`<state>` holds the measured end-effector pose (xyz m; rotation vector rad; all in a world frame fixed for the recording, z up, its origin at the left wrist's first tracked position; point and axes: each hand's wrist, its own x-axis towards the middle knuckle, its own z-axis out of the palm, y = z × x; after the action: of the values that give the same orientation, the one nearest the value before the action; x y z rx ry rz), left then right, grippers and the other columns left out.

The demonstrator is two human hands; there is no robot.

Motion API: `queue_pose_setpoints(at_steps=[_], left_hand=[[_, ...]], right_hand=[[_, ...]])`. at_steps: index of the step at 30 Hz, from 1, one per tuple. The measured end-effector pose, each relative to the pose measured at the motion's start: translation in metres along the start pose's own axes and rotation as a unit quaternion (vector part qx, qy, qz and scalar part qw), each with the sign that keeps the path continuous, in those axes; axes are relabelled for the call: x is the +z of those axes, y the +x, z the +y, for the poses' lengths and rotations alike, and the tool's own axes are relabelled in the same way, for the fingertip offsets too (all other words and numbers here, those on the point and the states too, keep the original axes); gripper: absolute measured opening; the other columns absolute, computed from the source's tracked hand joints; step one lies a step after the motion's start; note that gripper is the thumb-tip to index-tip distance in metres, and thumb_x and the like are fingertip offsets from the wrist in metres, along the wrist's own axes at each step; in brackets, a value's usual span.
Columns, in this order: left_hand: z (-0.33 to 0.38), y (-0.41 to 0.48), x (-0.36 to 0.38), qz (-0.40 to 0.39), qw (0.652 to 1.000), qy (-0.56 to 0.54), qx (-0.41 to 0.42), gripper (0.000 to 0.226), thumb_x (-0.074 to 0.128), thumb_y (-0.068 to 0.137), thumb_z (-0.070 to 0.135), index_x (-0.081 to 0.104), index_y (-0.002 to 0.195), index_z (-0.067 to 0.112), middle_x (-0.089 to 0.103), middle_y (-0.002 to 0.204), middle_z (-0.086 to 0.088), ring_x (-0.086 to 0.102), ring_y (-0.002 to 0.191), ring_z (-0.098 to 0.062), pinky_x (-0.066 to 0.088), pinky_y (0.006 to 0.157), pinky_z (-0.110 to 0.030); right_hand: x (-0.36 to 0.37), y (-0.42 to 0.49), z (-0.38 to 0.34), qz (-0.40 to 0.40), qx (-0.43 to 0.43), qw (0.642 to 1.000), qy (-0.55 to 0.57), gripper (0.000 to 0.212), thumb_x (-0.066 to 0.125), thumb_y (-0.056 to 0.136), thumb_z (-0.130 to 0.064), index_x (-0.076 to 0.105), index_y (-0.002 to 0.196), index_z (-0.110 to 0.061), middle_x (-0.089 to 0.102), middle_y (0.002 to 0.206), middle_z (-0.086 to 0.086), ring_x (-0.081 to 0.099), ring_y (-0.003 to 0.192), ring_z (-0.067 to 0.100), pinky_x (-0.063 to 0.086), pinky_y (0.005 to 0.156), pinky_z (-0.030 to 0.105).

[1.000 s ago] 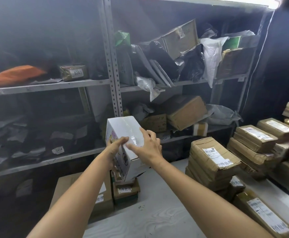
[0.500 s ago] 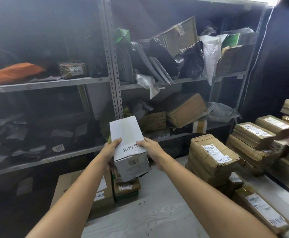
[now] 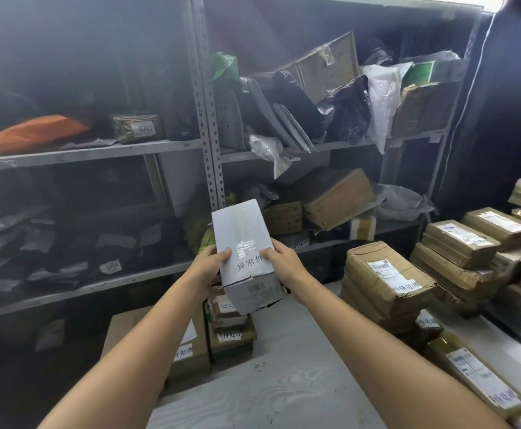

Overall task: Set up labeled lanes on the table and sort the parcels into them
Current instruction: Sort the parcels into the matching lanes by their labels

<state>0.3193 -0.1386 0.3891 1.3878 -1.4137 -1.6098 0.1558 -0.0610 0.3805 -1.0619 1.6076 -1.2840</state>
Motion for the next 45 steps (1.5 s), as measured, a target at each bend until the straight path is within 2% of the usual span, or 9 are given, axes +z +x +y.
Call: queue_pose_setpoints(at_steps=[8, 14, 18, 21, 27, 35, 39, 43, 45], left_hand=[[0.016, 0.020, 0.072, -0.088, 0.994, 0.046, 0.050, 0.041, 0.062, 0.096, 0.042, 0.049, 0.135, 0.036, 0.068, 0.116, 0.004, 0.065, 0.103, -0.021, 0.051, 0.095, -0.054], [0.017, 0.015, 0.167, -0.198, 0.977, 0.045, 0.070, 0.039, 0.061, 0.097, 0.040, 0.052, 0.135, 0.039, 0.069, 0.116, 0.006, 0.067, 0.095, -0.016, 0.050, 0.070, -0.034], [0.018, -0.006, 0.235, -0.255, 0.963, 0.045, 0.079, 0.034, 0.059, 0.098, 0.039, 0.053, 0.131, 0.042, 0.070, 0.112, 0.007, 0.069, 0.090, -0.016, 0.059, 0.078, -0.043], [0.019, -0.028, 0.287, -0.290, 0.951, 0.035, 0.100, 0.036, 0.062, 0.096, 0.035, 0.054, 0.131, 0.035, 0.068, 0.119, 0.004, 0.068, 0.094, -0.017, 0.057, 0.060, -0.032], [0.016, -0.078, 0.418, -0.329, 0.938, 0.061, 0.089, 0.039, 0.063, 0.096, 0.035, 0.049, 0.132, 0.034, 0.064, 0.120, 0.001, 0.066, 0.104, -0.024, 0.057, 0.069, -0.040], [0.005, -0.133, 0.587, -0.369, 0.925, 0.049, 0.075, 0.049, 0.067, 0.094, 0.027, 0.046, 0.138, 0.026, 0.061, 0.130, -0.008, 0.067, 0.103, -0.028, 0.056, 0.052, -0.035], [-0.001, -0.140, 0.665, -0.410, 0.908, 0.056, 0.065, 0.040, 0.066, 0.094, 0.023, 0.050, 0.131, 0.030, 0.066, 0.122, -0.004, 0.072, 0.095, -0.027, 0.056, 0.079, -0.054], [-0.001, -0.147, 0.751, -0.433, 0.899, 0.052, 0.047, 0.042, 0.069, 0.092, 0.024, 0.049, 0.129, 0.030, 0.066, 0.122, -0.006, 0.072, 0.092, -0.026, 0.058, 0.059, -0.040], [0.000, -0.145, 0.797, -0.452, 0.889, 0.053, 0.051, 0.036, 0.070, 0.092, 0.023, 0.051, 0.123, 0.030, 0.064, 0.125, -0.007, 0.070, 0.099, -0.025, 0.058, 0.064, -0.038]], right_hand=[[-0.073, -0.007, 0.012, 0.139, 0.011, 0.990, 0.036, 0.039, 0.061, 0.098, -0.026, 0.055, 0.136, -0.022, 0.067, 0.116, 0.000, 0.067, 0.098, 0.015, 0.055, 0.073, 0.026], [-0.154, -0.040, 0.025, 0.240, 0.046, 0.968, 0.054, 0.036, 0.060, 0.097, -0.029, 0.049, 0.131, -0.030, 0.066, 0.110, -0.001, 0.067, 0.095, 0.015, 0.054, 0.075, 0.031], [-0.217, -0.071, 0.034, 0.294, 0.053, 0.953, 0.051, 0.035, 0.062, 0.096, -0.030, 0.049, 0.128, -0.031, 0.066, 0.107, -0.001, 0.067, 0.095, 0.017, 0.054, 0.078, 0.034], [-0.267, -0.094, 0.046, 0.315, 0.059, 0.945, 0.069, 0.034, 0.064, 0.095, -0.027, 0.046, 0.123, -0.032, 0.067, 0.118, 0.006, 0.069, 0.101, 0.024, 0.058, 0.085, 0.041], [-0.389, -0.156, 0.080, 0.342, 0.050, 0.932, 0.108, 0.055, 0.068, 0.092, -0.029, 0.045, 0.142, -0.030, 0.065, 0.122, 0.004, 0.069, 0.096, 0.019, 0.057, 0.076, 0.033], [-0.543, -0.232, 0.117, 0.347, 0.051, 0.930, 0.106, 0.036, 0.065, 0.097, -0.020, 0.054, 0.130, -0.030, 0.066, 0.125, 0.002, 0.069, 0.107, 0.023, 0.059, 0.086, 0.035], [-0.617, -0.251, 0.136, 0.386, 0.079, 0.914, 0.097, 0.057, 0.069, 0.093, -0.020, 0.045, 0.145, -0.018, 0.062, 0.129, 0.010, 0.068, 0.105, 0.024, 0.056, 0.072, 0.026], [-0.694, -0.264, 0.157, 0.435, 0.095, 0.892, 0.083, 0.049, 0.071, 0.091, -0.018, 0.052, 0.136, -0.019, 0.066, 0.121, 0.008, 0.068, 0.091, 0.018, 0.054, 0.066, 0.024], [-0.732, -0.270, 0.163, 0.454, 0.103, 0.883, 0.064, 0.044, 0.070, 0.092, -0.015, 0.053, 0.132, -0.016, 0.062, 0.121, 0.005, 0.065, 0.090, 0.015, 0.050, 0.062, 0.021]])
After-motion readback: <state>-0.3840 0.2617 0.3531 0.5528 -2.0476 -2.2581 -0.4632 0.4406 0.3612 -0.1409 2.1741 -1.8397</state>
